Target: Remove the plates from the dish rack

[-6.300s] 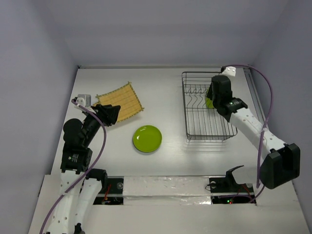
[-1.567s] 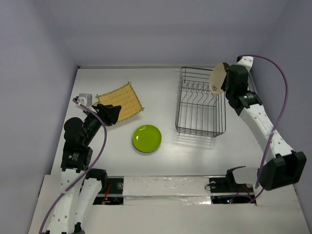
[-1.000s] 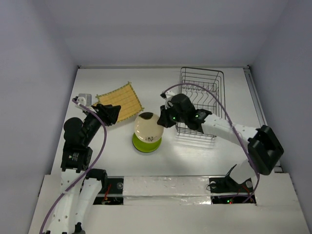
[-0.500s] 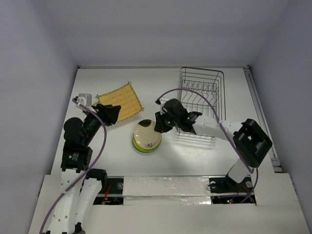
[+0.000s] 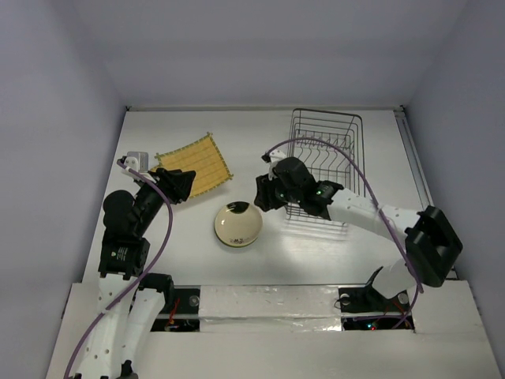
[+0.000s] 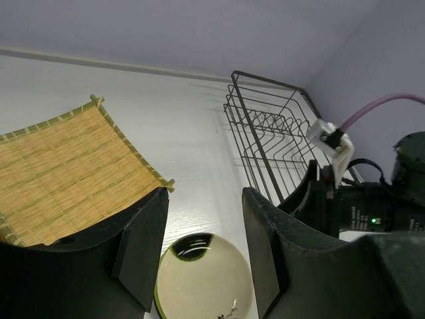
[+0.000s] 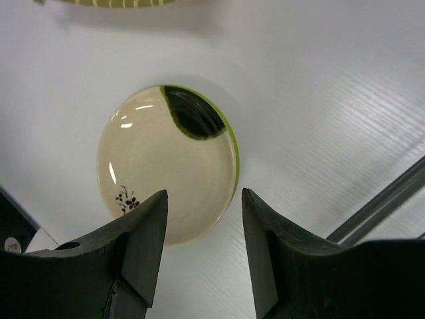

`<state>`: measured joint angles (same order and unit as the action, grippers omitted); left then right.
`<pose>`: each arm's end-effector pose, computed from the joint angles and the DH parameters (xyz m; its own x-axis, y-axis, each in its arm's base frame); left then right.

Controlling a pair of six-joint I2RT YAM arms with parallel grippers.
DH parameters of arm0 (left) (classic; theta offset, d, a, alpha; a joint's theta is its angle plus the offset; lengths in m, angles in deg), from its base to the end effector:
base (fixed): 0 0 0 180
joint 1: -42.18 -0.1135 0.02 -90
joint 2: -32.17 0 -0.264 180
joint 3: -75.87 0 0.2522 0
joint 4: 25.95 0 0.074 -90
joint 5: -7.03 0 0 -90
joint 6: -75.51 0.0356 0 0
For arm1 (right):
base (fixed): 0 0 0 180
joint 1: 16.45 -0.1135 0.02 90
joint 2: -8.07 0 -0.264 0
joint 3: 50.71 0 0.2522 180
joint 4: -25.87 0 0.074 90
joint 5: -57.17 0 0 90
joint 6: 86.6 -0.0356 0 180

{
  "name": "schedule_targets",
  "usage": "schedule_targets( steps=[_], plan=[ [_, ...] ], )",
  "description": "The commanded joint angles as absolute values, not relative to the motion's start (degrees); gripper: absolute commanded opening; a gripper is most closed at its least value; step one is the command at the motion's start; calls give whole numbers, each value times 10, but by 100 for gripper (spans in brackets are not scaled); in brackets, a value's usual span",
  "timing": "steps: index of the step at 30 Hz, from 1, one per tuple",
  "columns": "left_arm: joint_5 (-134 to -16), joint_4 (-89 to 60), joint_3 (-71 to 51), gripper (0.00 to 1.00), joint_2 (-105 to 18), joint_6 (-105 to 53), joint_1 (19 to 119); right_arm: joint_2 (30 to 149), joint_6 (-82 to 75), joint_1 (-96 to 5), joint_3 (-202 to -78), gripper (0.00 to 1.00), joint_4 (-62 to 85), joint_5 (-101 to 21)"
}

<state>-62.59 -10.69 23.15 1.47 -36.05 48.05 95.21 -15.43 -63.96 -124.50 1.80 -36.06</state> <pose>0.1315 -0.0260 0.3555 -0.0527 -0.3409 -0.9386 0.4521 0.8299 -0.3268 0.2276 0.2515 0.2524 -0.6359 -0.2171 -0.7406 -0.5930 0.7517 0.2887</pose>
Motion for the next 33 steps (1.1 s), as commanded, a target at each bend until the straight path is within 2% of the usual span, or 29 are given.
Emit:
schedule_targets(
  steps=[1, 2, 3, 5, 6, 13, 17, 18, 20, 21, 24, 27, 33],
  plan=[
    [-621, -139, 238, 45, 17, -364, 476, 908, -151, -645, -1251, 53, 10, -293],
    [-621, -139, 238, 45, 17, -364, 476, 899, -154, -645, -1249, 51, 11, -288],
    [-621, -139, 238, 45, 17, -364, 476, 889, -155, -645, -1248, 41, 11, -282],
    [-618, -141, 238, 45, 16, -365, 476, 845, -155, -645, -1240, 17, 21, -273],
    [-616, -142, 238, 46, 16, -365, 476, 825, -152, -645, -1236, 0, 26, -273],
    [-583, -155, 236, 48, 21, -366, 476, 606, -141, -645, -1184, 0, 74, -180],
    [-571, -163, 238, 54, 20, -366, 476, 480, -138, -645, -1137, 13, 113, -66],
    [-570, -164, 239, 55, 21, -367, 476, 458, -141, -645, -1128, 26, 115, -37],
    [-567, -166, 239, 56, 21, -367, 476, 390, -149, -645, -1100, 42, 133, 42],
    [-564, -167, 240, 57, 20, -367, 476, 370, -151, -645, -1089, 66, 139, 66],
    [-557, -171, 241, 58, 18, -366, 476, 297, -152, -645, -1051, 99, 161, 139],
    [-556, -173, 242, 58, 14, -366, 476, 274, -150, -645, -1032, 100, 166, 150],
    [-549, -178, 247, 57, 11, -366, 476, 319, -158, -645, -1038, 100, 149, 135]
  ],
)
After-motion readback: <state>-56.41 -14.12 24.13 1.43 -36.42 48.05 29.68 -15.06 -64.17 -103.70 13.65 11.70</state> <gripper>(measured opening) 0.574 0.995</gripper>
